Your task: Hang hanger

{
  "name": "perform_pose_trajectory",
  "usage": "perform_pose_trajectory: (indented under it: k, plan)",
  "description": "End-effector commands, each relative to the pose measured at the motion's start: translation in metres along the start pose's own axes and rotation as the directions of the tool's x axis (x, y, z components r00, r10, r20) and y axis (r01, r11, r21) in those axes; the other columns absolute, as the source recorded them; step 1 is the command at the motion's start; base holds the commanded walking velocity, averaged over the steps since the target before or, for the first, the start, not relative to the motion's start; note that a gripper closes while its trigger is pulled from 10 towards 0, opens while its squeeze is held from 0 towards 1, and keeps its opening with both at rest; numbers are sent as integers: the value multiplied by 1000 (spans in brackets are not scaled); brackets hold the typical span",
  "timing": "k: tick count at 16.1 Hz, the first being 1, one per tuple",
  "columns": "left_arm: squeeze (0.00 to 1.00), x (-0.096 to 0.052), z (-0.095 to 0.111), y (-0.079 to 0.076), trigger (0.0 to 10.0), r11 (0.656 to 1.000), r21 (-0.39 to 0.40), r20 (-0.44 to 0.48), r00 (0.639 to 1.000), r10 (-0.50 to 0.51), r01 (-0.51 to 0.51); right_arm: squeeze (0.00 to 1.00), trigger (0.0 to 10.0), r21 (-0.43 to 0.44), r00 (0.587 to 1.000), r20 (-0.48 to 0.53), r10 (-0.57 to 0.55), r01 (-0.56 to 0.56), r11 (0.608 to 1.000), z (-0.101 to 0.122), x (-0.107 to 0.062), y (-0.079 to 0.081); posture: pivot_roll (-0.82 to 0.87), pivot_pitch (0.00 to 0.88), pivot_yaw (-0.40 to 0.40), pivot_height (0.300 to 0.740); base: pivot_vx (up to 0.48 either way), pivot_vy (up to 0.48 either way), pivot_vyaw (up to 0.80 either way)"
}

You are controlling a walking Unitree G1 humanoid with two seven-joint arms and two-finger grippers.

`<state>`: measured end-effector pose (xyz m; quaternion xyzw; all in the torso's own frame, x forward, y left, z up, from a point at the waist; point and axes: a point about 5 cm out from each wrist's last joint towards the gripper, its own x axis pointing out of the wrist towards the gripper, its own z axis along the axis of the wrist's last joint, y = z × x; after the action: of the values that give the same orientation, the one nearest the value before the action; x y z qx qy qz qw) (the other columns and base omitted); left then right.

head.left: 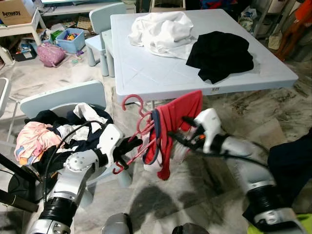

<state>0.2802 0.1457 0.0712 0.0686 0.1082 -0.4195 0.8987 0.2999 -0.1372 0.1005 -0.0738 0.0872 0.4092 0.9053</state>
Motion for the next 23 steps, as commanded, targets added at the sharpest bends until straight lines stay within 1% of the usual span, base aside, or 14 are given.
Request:
perform_pose_trajectory:
  k: [1,2,4,5,11,20,23]
  plan:
    - [0,2,8,-2,0,999,31,23,999,-23,22,0,10000,-19,999,-17,-46,46,999,1,5,2,-28,49,4,740,0,0,0]
    - [0,3,9,-3,0,999,33,24,999,-27,26,0,10000,-16,998,-8,-55,55,998,2,8,4,-28,49,4,740,0,0,0]
    - [0,4,10,-3,0,999,37,26,999,-32,31,0,10000,-15,993,-33,-114,114,993,-2,15,6,-28,50,5,740,0,0,0]
    - [0,5,11,-4,0,999,37,27,999,-34,33,0,0,3,988,-38,-150,151,989,-3,18,5,-29,48,4,740,0,0,0]
    - [0,6,11,-6,0,998,35,30,998,-48,47,0,0,38,967,-36,-252,253,967,-1,26,-3,-28,45,1,740,0,0,0]
    - [0,6,10,-7,0,998,30,25,998,-52,51,0,0,74,962,-37,-270,272,959,-3,27,-5,-29,49,2,740,0,0,0]
    - [0,6,9,-6,0,998,30,25,998,-49,48,0,0,96,955,-9,-295,294,951,2,27,-9,-29,49,2,740,0,0,0]
